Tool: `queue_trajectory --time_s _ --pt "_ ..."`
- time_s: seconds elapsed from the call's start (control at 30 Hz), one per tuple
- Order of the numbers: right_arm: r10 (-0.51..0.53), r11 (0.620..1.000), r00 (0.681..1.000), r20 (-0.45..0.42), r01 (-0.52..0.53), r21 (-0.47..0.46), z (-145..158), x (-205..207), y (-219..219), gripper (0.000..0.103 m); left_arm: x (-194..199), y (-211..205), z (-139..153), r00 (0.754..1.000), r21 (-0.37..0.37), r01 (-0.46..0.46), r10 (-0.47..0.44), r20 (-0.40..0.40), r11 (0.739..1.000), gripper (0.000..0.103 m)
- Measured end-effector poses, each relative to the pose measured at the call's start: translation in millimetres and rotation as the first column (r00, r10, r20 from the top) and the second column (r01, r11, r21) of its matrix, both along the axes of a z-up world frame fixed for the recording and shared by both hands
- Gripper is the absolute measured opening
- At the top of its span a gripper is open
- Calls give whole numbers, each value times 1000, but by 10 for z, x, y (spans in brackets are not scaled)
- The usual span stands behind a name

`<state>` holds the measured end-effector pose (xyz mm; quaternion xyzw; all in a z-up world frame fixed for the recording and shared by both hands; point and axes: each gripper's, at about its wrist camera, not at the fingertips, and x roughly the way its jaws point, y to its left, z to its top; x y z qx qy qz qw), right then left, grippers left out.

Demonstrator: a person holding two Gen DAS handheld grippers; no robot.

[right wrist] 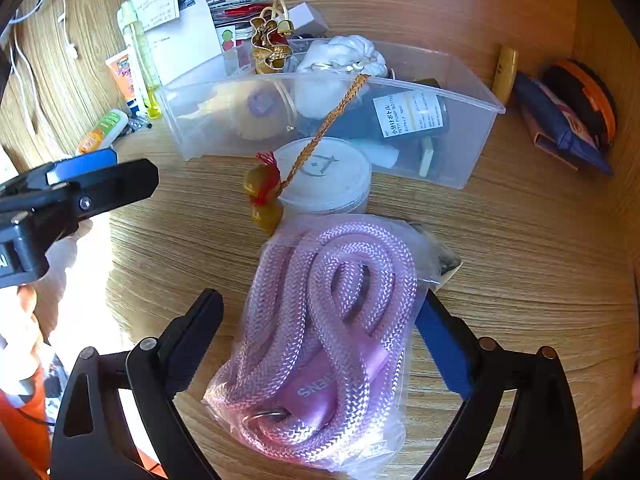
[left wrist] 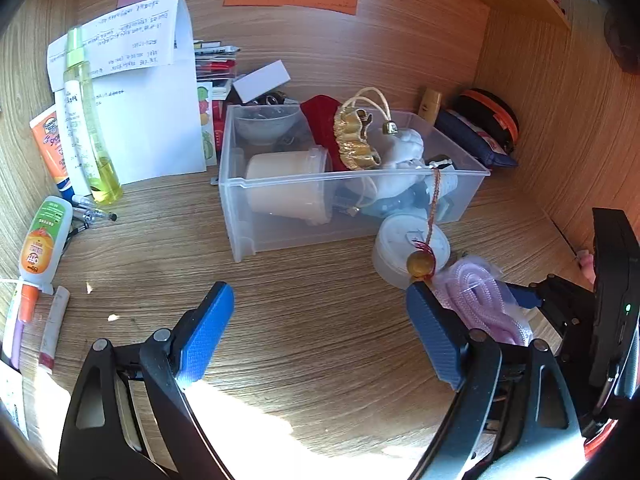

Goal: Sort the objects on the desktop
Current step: 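Grasp the bagged pink rope with the right gripper while the left grasps the gold-tasseled ornament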

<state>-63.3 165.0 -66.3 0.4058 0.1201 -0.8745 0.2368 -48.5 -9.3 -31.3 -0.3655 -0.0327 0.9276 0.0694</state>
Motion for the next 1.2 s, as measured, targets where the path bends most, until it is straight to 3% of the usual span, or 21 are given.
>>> queue_trajectory --time_s 0.1,0.33,0.53,1.0,1.03,1.13,1.2 --pt "17 1000 1000 8 -16 -26 41 -11 70 65 -35 104 -16 1000 4 25 -25 7 1000 88" --pt "-13 993 999 38 18 -115 110 -66 364 62 -127 324 -92 996 10 77 -77 39 997 88" --pt "-88 984 996 -5 86 -156 288 -72 679 62 -257 392 -186 989 71 101 -108 101 992 87" --pt "-141 971 988 -63 125 -203 504 -170 862 62 -522 578 -223 980 110 122 -137 144 986 50" --pt "-139 971 988 -63 123 -204 500 -172 859 62 -523 586 -222 978 126 133 -150 144 983 43" --pt "-134 972 989 -66 118 -203 498 -175 835 62 -482 611 -196 980 114 139 -154 128 984 37" --pt "-131 972 989 -67 114 -205 503 -181 821 62 -447 616 -165 981 109 144 -156 113 984 21"
